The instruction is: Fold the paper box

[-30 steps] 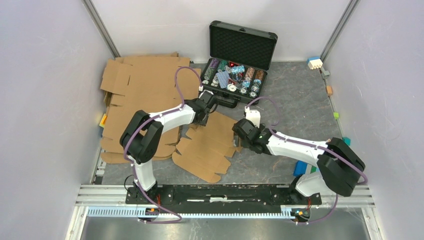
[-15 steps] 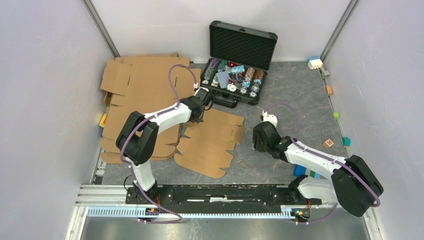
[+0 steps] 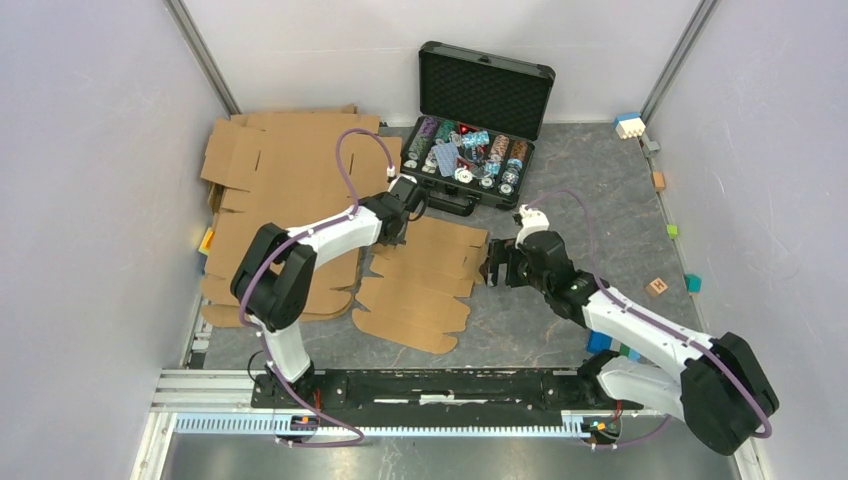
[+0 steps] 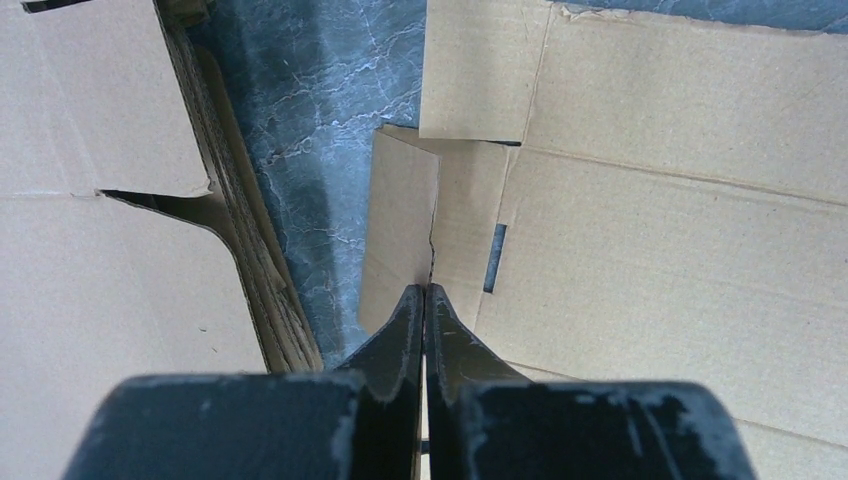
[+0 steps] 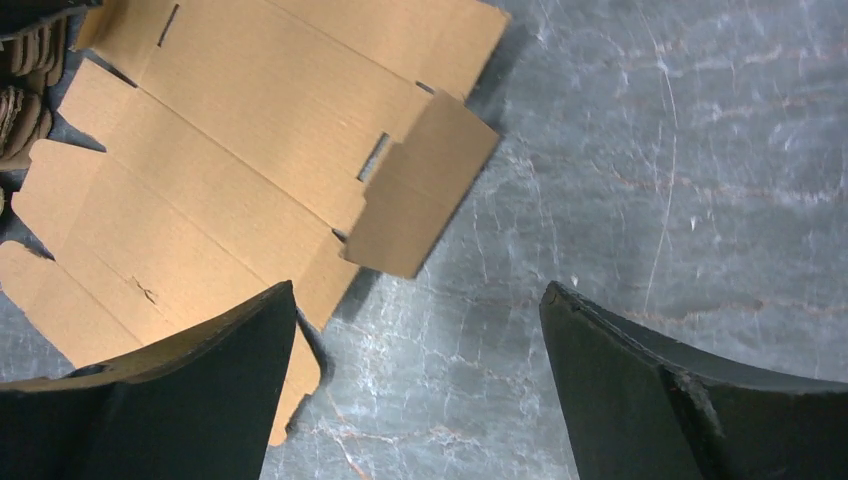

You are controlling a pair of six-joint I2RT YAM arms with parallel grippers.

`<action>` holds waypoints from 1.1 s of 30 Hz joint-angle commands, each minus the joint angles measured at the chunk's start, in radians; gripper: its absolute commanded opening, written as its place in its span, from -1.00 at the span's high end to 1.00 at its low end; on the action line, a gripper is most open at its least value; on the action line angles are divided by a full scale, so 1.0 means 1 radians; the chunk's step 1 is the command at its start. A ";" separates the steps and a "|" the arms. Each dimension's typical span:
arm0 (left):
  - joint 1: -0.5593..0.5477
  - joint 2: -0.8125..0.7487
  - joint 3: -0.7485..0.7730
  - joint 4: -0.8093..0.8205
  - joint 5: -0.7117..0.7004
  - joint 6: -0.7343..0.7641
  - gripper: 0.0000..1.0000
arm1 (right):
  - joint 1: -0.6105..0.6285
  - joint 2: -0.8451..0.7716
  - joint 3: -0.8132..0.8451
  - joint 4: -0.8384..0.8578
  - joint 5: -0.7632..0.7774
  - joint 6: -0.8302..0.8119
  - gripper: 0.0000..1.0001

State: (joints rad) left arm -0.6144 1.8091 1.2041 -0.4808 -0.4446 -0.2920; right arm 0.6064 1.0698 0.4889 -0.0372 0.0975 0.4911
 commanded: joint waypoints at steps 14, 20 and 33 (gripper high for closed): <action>0.004 -0.125 -0.070 0.094 0.144 -0.076 0.96 | 0.062 0.334 0.328 -0.123 0.196 -0.083 -0.96; 0.003 -0.108 -0.066 0.091 0.149 -0.078 0.96 | 0.027 0.346 0.262 -0.126 0.273 -0.075 -0.68; 0.004 -0.111 -0.067 0.086 0.121 -0.075 0.96 | -0.092 0.233 0.123 -0.061 0.126 -0.106 0.28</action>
State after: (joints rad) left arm -0.6125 1.7245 1.1378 -0.4129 -0.3130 -0.3283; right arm 0.5293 1.3472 0.6296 -0.1459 0.2653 0.3988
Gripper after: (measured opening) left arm 0.023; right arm 0.404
